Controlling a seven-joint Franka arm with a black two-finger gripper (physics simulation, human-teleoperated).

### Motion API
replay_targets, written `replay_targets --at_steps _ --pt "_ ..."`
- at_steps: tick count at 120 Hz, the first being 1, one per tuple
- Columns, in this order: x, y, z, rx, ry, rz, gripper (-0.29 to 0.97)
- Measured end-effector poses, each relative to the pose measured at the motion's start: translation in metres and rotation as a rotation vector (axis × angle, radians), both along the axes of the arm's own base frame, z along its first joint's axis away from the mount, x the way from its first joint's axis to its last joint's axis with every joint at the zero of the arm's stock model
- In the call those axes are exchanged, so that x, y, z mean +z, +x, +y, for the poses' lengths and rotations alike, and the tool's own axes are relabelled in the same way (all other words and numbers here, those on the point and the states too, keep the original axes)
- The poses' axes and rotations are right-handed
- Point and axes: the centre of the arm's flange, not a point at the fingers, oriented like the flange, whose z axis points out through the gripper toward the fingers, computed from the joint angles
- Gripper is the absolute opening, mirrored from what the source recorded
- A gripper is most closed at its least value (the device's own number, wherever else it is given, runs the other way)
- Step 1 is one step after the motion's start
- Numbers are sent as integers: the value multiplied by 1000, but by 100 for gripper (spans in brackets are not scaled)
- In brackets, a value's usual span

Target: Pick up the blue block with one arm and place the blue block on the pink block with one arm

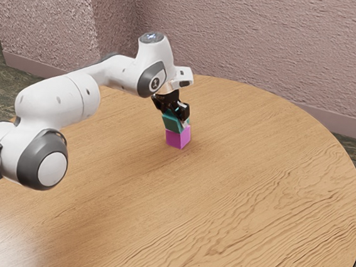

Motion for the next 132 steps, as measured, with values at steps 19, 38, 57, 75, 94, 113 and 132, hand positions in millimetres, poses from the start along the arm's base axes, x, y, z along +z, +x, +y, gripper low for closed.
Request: replay_targets --at_steps 19,38,57,75,94,113,132 --pt "-1 0 -1 1 -4 3 30" --pt "-4 0 -1 4 -10 6 30" --pt "-5 0 -2 0 -18 6 43" --pt "-5 0 -2 -10 -24 5 55" --pt "15 -1 -5 -23 -24 -13 62" --pt "126 -17 -14 -44 -17 -89 65" --pt "222 -135 -19 -59 -8 49 67"
